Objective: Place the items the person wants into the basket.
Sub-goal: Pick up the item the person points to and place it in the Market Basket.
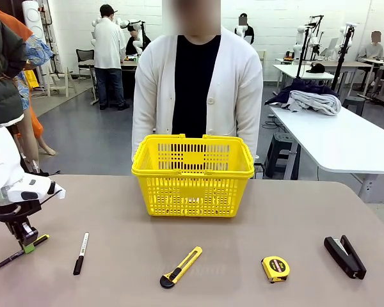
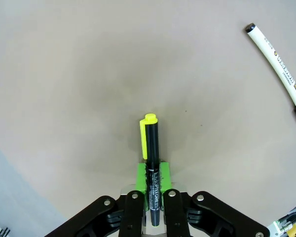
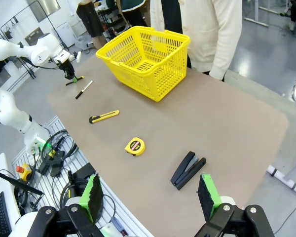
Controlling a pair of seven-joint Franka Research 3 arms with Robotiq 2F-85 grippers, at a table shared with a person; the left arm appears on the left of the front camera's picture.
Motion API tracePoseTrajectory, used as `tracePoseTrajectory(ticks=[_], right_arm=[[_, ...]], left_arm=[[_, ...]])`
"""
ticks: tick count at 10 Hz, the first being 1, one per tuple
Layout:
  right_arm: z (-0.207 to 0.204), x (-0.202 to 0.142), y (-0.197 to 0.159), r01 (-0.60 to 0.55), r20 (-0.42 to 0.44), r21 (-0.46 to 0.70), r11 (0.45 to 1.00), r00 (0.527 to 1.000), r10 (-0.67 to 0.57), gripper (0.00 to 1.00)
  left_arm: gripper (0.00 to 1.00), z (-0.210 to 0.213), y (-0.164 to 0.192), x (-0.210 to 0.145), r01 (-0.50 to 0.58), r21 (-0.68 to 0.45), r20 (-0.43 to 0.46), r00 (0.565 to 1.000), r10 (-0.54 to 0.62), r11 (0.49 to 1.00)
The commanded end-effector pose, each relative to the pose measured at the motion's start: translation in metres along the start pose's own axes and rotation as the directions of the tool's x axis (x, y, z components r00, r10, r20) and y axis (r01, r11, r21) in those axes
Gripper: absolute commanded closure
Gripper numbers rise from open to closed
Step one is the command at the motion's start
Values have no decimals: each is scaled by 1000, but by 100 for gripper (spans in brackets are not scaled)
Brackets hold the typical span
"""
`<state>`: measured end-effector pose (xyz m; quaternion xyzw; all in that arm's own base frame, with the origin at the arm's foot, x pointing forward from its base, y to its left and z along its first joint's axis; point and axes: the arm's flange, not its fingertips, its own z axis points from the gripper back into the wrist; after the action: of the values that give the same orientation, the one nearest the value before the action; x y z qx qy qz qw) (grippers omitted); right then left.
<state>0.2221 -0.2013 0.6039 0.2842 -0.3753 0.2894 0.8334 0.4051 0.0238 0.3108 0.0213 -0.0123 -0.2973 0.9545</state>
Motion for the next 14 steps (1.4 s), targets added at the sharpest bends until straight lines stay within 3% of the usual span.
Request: tracePoseTrajectory(ticks=[1, 5, 10, 14], right_arm=[[2, 3, -1, -12, 20, 16, 1000, 1000, 12, 0], [2, 3, -1, -12, 20, 16, 1000, 1000, 12, 0], [2, 3, -1, -12, 20, 16, 1000, 1000, 12, 0], [2, 3, -1, -12, 20, 16, 1000, 1000, 12, 0]], left_arm=[[100, -12, -25, -42, 15, -23, 9, 1000, -15, 1000], [100, 0, -27, -42, 30, -32, 1, 1000, -30, 999], [100, 178, -31, -16, 221, 119, 89, 969, -232, 968], [100, 260, -30, 5, 274, 89, 87, 956, -282, 958]])
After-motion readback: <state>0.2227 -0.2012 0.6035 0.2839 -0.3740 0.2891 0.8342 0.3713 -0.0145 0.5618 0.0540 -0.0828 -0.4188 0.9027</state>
